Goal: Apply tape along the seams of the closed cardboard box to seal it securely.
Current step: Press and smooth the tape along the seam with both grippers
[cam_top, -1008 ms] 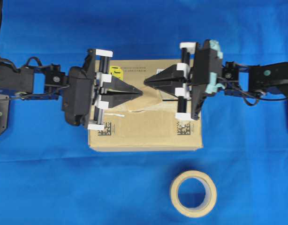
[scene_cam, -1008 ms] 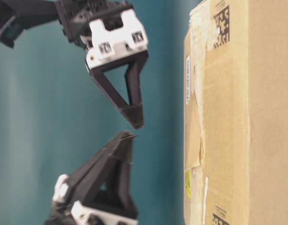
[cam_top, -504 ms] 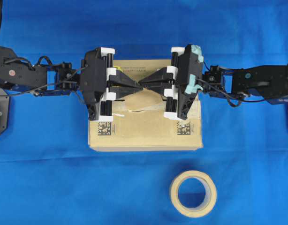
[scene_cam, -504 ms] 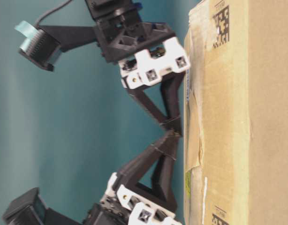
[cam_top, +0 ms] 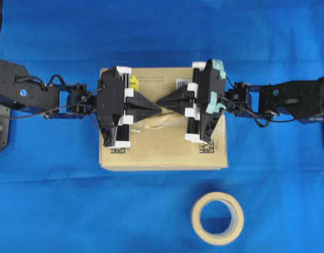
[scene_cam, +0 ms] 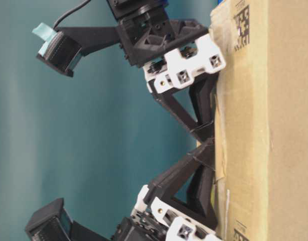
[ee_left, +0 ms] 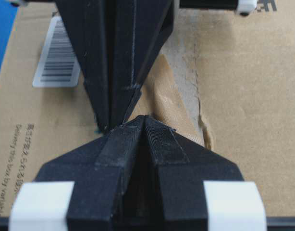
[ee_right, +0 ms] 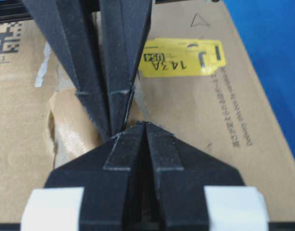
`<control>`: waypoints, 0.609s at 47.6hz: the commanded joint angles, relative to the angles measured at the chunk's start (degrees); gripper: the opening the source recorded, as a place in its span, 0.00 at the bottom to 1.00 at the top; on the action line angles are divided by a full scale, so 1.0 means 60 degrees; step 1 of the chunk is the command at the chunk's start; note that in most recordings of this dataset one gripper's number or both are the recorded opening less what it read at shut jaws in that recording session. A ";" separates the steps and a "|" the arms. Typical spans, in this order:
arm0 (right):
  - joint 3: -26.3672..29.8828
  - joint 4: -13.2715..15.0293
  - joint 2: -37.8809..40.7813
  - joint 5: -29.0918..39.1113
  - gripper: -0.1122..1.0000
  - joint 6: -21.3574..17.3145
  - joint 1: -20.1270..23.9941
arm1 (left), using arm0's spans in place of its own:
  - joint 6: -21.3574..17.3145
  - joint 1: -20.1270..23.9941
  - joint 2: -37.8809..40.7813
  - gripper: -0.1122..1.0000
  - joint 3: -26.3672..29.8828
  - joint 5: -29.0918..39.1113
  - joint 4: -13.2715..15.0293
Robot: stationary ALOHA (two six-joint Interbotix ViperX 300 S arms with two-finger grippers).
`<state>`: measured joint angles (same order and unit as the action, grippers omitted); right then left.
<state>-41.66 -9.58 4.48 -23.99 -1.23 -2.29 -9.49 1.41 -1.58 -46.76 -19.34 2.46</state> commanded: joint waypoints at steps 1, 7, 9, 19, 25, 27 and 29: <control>-0.0073 -0.0088 -0.0117 0.0220 0.10 -0.0015 0.0117 | 0.0073 -0.0073 -0.0015 0.10 -0.0044 -0.0015 -0.0015; -0.0264 -0.0088 -0.0249 0.0498 0.10 -0.0015 0.0161 | 0.0117 0.0059 -0.0059 0.10 -0.0322 0.0015 -0.0015; -0.0337 -0.0117 -0.0293 0.0513 0.10 -0.0015 0.0161 | 0.0117 0.0103 -0.0103 0.10 -0.0439 0.0015 -0.0015; -0.0894 -0.0322 -0.0688 0.0557 0.10 -0.0015 0.0190 | 0.0117 0.0146 -0.0498 0.10 -0.1069 0.0029 0.0000; -0.1128 -0.0337 -0.1084 0.0542 0.10 -0.0015 0.0220 | 0.0117 0.0117 -0.0820 0.10 -0.1260 0.0015 -0.0015; -0.1172 -0.0337 -0.1304 0.0527 0.10 0.0015 0.0220 | 0.0103 0.0103 -0.0981 0.10 -0.1245 0.0029 0.0000; -0.1157 -0.0337 -0.1465 0.0527 0.10 0.0044 0.0220 | 0.0088 0.0088 -0.1230 0.10 -0.1201 0.0000 -0.0029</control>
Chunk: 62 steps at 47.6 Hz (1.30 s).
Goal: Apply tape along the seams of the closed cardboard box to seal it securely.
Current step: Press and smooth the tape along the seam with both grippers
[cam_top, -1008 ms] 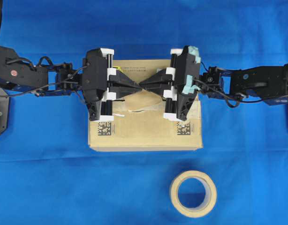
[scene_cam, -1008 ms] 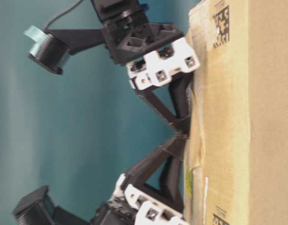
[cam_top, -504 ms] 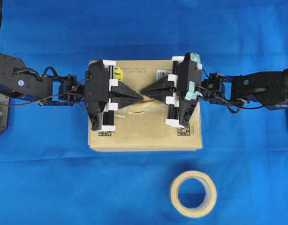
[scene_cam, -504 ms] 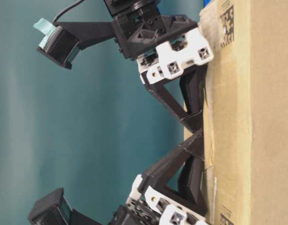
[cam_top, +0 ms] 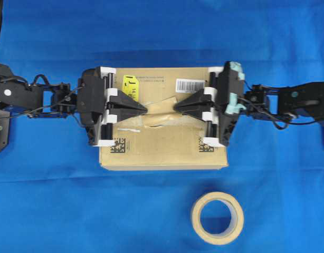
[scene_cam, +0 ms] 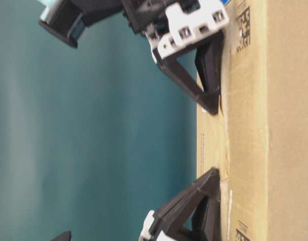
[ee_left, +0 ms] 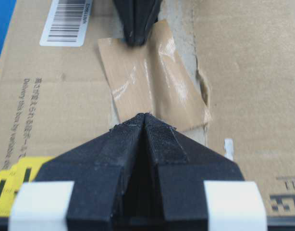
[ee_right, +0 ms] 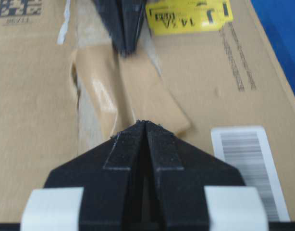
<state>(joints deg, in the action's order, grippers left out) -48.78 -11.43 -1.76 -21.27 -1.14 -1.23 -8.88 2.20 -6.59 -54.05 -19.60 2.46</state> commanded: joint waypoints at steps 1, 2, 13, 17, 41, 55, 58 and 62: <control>0.0029 -0.0029 -0.0513 0.0073 0.10 0.0059 0.0044 | -0.0059 -0.0044 -0.0513 0.10 0.0029 0.0029 -0.0029; 0.0044 -0.0029 -0.0601 0.0073 0.10 0.0073 0.0044 | -0.0117 -0.0059 -0.0630 0.10 0.0044 0.0015 -0.0029; 0.0498 0.0029 -0.1172 -0.0205 0.10 0.0205 0.0029 | -0.0513 -0.0205 -0.1377 0.10 0.0308 -0.0513 -0.0044; 0.0718 0.0044 -0.1069 -0.0337 0.10 0.0264 0.0044 | -0.0601 -0.0293 -0.1230 0.10 0.0410 -0.0820 -0.0044; 0.1846 0.0000 0.0776 -0.0410 0.10 0.0205 0.0278 | -0.0498 -0.0718 0.0542 0.10 0.0996 -0.0850 -0.0044; 0.1553 -0.0352 0.1157 -0.0337 0.10 0.0132 0.0439 | 0.0000 -0.0688 0.0747 0.10 0.0703 -0.0850 -0.0029; 0.1392 -0.0527 0.1157 -0.0278 0.10 0.0132 0.0498 | 0.0015 -0.0688 0.0747 0.10 0.0586 -0.0850 0.0000; 0.1187 -0.0762 0.1084 -0.0205 0.10 0.0132 0.0601 | 0.0117 -0.0688 0.0703 0.10 0.0454 -0.0806 0.0000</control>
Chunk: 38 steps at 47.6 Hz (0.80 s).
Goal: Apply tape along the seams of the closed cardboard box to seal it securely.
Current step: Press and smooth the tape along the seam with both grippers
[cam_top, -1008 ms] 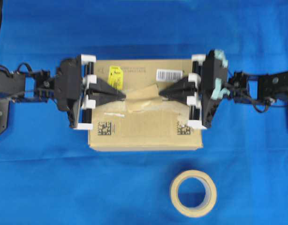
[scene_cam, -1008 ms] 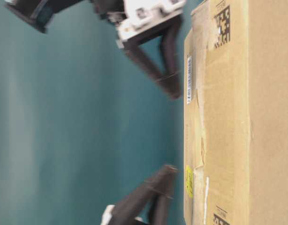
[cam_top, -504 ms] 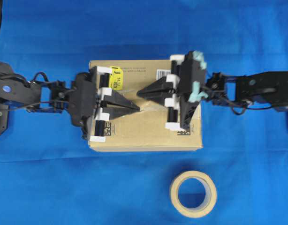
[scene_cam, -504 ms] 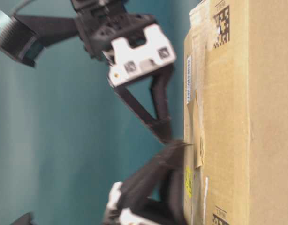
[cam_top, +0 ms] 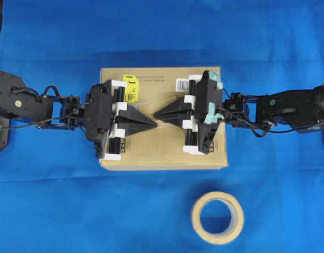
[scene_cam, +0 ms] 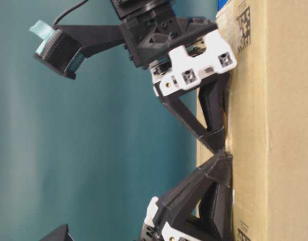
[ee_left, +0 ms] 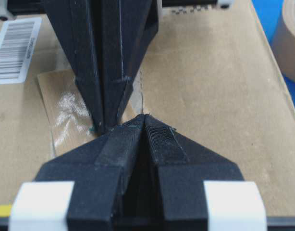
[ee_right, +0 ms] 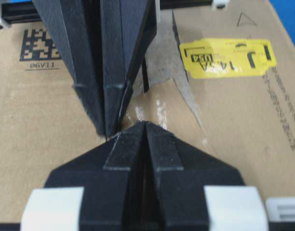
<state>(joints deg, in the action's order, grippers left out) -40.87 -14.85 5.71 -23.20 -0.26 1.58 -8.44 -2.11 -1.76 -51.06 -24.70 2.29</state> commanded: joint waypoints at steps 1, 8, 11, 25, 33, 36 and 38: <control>-0.0220 -0.0264 -0.0205 0.0176 0.10 -0.0015 0.0176 | 0.0088 0.0015 -0.0117 0.10 -0.0073 0.0059 0.0029; -0.0659 -0.0571 -0.0483 0.0293 0.10 -0.0015 0.0322 | 0.0366 0.0029 -0.0278 0.10 -0.0337 0.0190 0.0029; -0.0835 -0.0732 -0.0586 0.0293 0.10 -0.0015 0.0366 | 0.0410 0.0029 -0.0337 0.10 -0.0439 0.0278 0.0029; -0.1348 -0.0850 -0.1025 0.0249 0.10 0.0015 0.0498 | 0.0527 0.0015 -0.0630 0.10 -0.0762 0.0352 0.0029; -0.1216 -0.0762 -0.1494 0.0220 0.10 0.0249 0.0498 | 0.0396 0.0015 -0.0923 0.10 -0.0425 0.0381 0.0015; -0.1187 -0.0732 -0.1875 0.0190 0.10 0.0352 0.0498 | 0.0366 0.0015 -0.1230 0.10 -0.0278 0.0396 0.0000; -0.1201 -0.0718 -0.2183 0.0190 0.10 0.0439 0.0498 | 0.0366 0.0015 -0.1494 0.10 -0.0234 0.0410 0.0000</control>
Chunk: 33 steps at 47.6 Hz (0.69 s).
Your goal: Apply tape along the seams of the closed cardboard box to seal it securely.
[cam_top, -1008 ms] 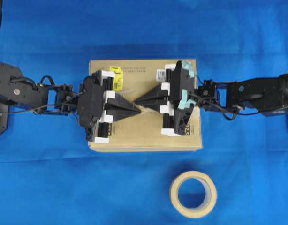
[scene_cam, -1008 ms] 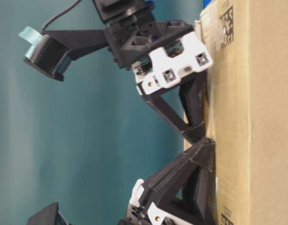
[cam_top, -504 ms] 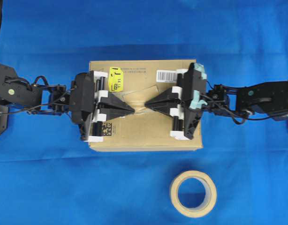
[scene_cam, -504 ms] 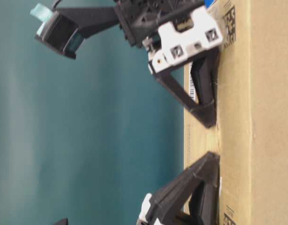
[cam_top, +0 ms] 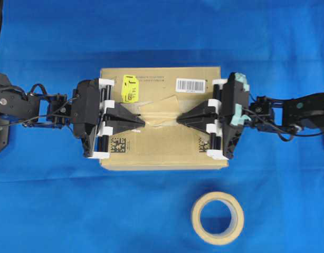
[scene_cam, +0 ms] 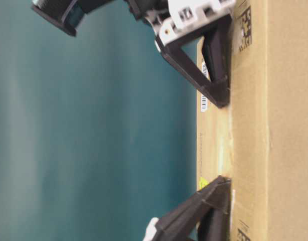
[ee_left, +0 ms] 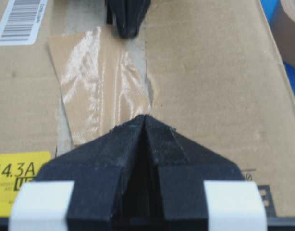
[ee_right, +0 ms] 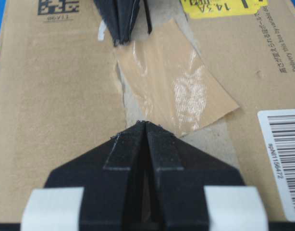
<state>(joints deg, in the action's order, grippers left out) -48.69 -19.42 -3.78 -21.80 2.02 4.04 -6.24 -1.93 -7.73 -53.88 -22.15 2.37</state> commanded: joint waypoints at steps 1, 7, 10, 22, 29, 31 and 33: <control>0.0088 0.0044 -0.0791 -0.0044 0.10 0.0103 0.0088 | 0.0000 -0.0015 -0.0645 0.10 0.0249 0.0015 -0.0015; -0.0205 0.0044 -0.1934 0.0015 0.10 0.0425 0.0073 | -0.0015 -0.0015 -0.1567 0.10 0.0146 0.0234 -0.0015; -0.0483 0.0044 -0.2578 0.0044 0.10 0.0601 0.0088 | -0.0015 -0.0015 -0.1978 0.10 -0.0015 0.0337 -0.0015; -0.1816 0.0044 -0.5024 0.0586 0.10 0.0952 0.0088 | 0.0146 0.0015 -0.3882 0.10 -0.1377 0.0615 0.0000; -0.2446 0.0044 -0.6226 0.1187 0.10 0.0981 0.0088 | 0.0146 0.0015 -0.5039 0.10 -0.2036 0.1055 0.0015; -0.2607 0.0044 -0.6489 0.1318 0.10 0.0981 0.0088 | 0.0161 0.0015 -0.5347 0.10 -0.2183 0.1245 0.0015; -0.2798 0.0044 -0.6709 0.1436 0.10 0.0981 0.0073 | 0.0161 0.0015 -0.5669 0.10 -0.2314 0.1494 0.0015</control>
<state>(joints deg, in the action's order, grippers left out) -64.60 -19.25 -41.57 -14.15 7.82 4.48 -5.36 -1.93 -38.76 -67.32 -14.77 2.37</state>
